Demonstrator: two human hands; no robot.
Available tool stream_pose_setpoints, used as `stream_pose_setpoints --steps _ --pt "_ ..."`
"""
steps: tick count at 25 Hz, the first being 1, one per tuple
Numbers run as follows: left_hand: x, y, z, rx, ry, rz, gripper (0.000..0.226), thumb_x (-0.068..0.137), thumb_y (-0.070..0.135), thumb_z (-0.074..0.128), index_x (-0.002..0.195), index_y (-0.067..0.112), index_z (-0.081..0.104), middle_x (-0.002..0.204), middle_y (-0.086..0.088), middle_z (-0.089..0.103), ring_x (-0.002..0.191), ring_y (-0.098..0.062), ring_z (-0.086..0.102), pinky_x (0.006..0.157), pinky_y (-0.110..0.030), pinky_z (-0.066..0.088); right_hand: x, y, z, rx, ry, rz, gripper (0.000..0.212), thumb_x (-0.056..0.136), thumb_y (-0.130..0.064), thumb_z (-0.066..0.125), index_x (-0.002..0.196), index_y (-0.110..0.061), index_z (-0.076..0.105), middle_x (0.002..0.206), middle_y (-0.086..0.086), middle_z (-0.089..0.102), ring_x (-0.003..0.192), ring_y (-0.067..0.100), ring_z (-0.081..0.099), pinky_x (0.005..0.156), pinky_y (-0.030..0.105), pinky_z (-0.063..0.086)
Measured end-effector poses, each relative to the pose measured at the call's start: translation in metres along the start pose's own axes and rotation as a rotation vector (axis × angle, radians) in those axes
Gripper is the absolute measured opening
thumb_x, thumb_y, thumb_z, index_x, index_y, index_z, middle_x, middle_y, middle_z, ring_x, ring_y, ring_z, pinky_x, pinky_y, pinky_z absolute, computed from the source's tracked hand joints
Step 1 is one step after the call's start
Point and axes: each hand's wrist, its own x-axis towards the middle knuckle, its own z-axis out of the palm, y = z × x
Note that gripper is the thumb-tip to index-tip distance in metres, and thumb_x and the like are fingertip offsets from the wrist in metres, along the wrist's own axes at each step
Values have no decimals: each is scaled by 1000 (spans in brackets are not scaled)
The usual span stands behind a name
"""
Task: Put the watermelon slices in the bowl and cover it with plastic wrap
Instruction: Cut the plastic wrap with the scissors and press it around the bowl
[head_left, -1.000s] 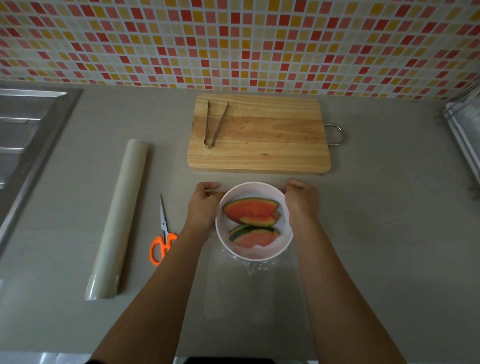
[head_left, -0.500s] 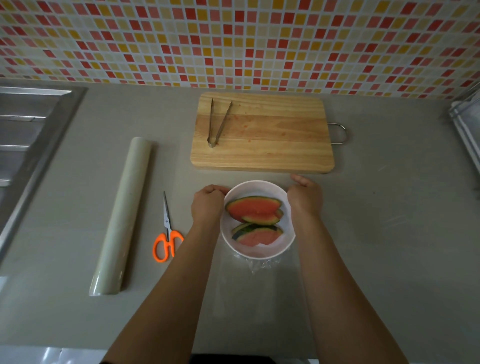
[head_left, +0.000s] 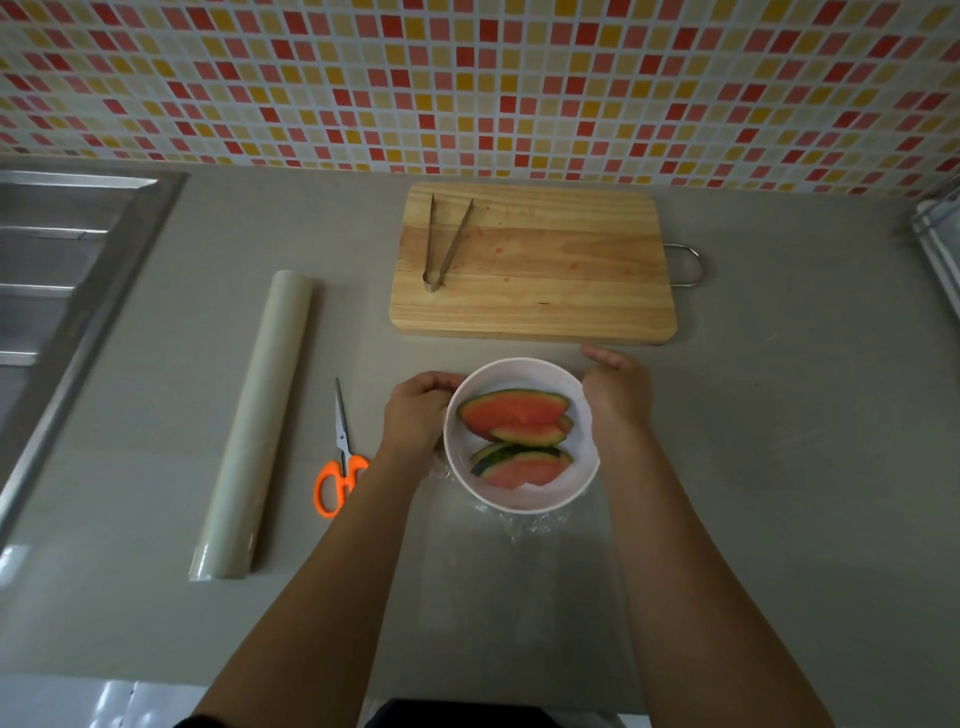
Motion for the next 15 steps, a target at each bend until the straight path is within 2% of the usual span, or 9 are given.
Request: stream_pose_setpoints --steps 2,4,7,9,11,12,13,15 --pt "1 -5 -3 14 -17 61 25 76 2 64 72 25 73 73 -4 72 67 -22 67 59 -31 57 0 -1 0 -15 -8 -10 52 69 3 39 100 -26 69 90 -6 58 61 -1 51 55 18 40" --pt "2 -10 -3 23 6 120 18 79 7 66 81 23 74 83 -3 73 75 -21 69 67 -32 58 -1 -1 1 -25 -10 -19 52 69 3 39 100 -26 69 91 -5 58 62 -1 51 54 18 39" --pt "0 -16 -2 325 91 406 19 82 1 61 99 7 68 104 -4 63 82 -13 63 71 -7 45 -1 -2 -1 -29 -6 -16 52 70 3 38 100 -26 69 85 -8 58 61 2 52 52 18 39" --pt "-6 -18 -2 432 230 506 23 86 -3 53 106 2 64 108 -10 58 91 -22 61 75 -8 39 -2 -2 -3 -26 -4 -21 52 71 3 37 102 -24 69 73 -14 56 59 3 52 52 19 41" --pt "-12 -11 -7 233 426 469 26 93 6 43 112 8 61 110 -8 62 102 -23 60 79 -11 38 -2 -2 -4 -19 -2 -21 53 72 3 37 104 -23 69 72 -15 55 59 5 53 54 21 44" --pt "-15 -9 -10 48 408 463 29 96 15 38 116 13 59 113 -3 63 109 -18 59 85 -9 40 -2 -3 -3 -16 -9 -15 54 71 4 36 105 -23 69 80 -12 59 61 6 54 56 22 44" --pt "-21 -9 -9 -111 312 493 33 98 25 34 120 18 57 120 0 62 115 -14 57 93 -11 41 -3 -3 -3 -20 -21 -14 56 71 4 34 106 -23 68 92 -7 62 64 7 55 57 22 44" --pt "-34 -13 0 -241 61 526 42 96 41 31 129 25 51 134 3 55 124 -6 52 99 -17 43 -3 -3 -3 -32 -36 -24 59 69 4 33 108 -24 67 114 1 62 69 7 56 56 22 42"
